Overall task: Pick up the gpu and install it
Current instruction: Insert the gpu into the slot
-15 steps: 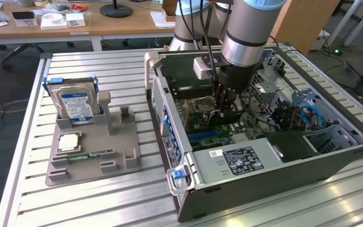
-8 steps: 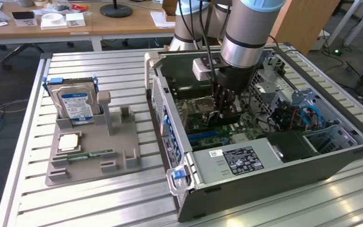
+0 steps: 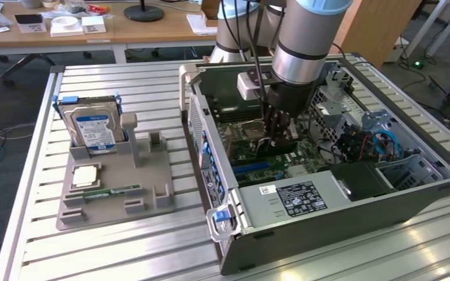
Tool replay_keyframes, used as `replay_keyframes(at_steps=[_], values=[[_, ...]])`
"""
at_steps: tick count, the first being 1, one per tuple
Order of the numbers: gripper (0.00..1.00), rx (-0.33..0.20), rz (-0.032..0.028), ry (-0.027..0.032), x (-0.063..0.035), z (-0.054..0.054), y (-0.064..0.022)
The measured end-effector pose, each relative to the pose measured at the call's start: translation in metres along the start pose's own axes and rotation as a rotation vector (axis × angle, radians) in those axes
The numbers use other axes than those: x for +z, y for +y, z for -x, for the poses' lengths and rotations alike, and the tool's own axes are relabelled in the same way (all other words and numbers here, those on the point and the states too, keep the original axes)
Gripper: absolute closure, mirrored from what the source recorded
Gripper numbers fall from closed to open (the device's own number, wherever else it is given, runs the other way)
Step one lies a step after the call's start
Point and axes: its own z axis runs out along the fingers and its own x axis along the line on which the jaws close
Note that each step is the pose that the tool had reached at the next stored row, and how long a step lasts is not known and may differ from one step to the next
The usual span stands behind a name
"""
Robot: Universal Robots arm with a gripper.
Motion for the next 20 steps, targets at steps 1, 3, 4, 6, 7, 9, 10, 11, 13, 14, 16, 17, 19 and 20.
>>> replay_keyframes(at_steps=[1, 3, 4, 6, 7, 9, 10, 11, 13, 14, 16, 17, 19, 20], values=[[0.74, 0.0, 0.0, 0.0, 0.0003, 0.0, 0.0004], [0.74, 0.0, 0.0, 0.0001, 0.002, -0.0001, 0.0007], [0.74, 0.0, 0.0, 0.0, 0.003, -0.0001, 0.0008], [0.74, 0.0, -0.0001, 0.0, 0.0047, -0.0001, 0.0014], [0.74, 0.0, -0.0001, 0.0, 0.0054, -0.0001, 0.0017], [0.74, 0.0, -0.0001, 0.0, 0.0068, -0.0002, 0.0024], [0.74, 0.0, 0.0, 0.0001, 0.0071, -0.0002, 0.0027], [0.74, 0.0, 0.0001, 0.0003, 0.0073, -0.0002, 0.0031], [0.74, 0.0, 0.0001, 0.0003, 0.0074, -0.0002, 0.0035], [0.74, 0.0, 0.0, 0.0001, 0.0075, -0.0002, 0.0038], [0.74, 0.0, -0.0001, -0.0001, 0.0076, -0.0002, 0.0047], [0.74, 0.0, -0.0001, -0.0001, 0.0076, -0.0002, 0.0052], [0.74, 0.0, -0.0001, 0.0, 0.0075, -0.0003, 0.0059], [0.74, 0.0, -0.0001, 0.0, 0.0075, -0.0003, 0.0061]])
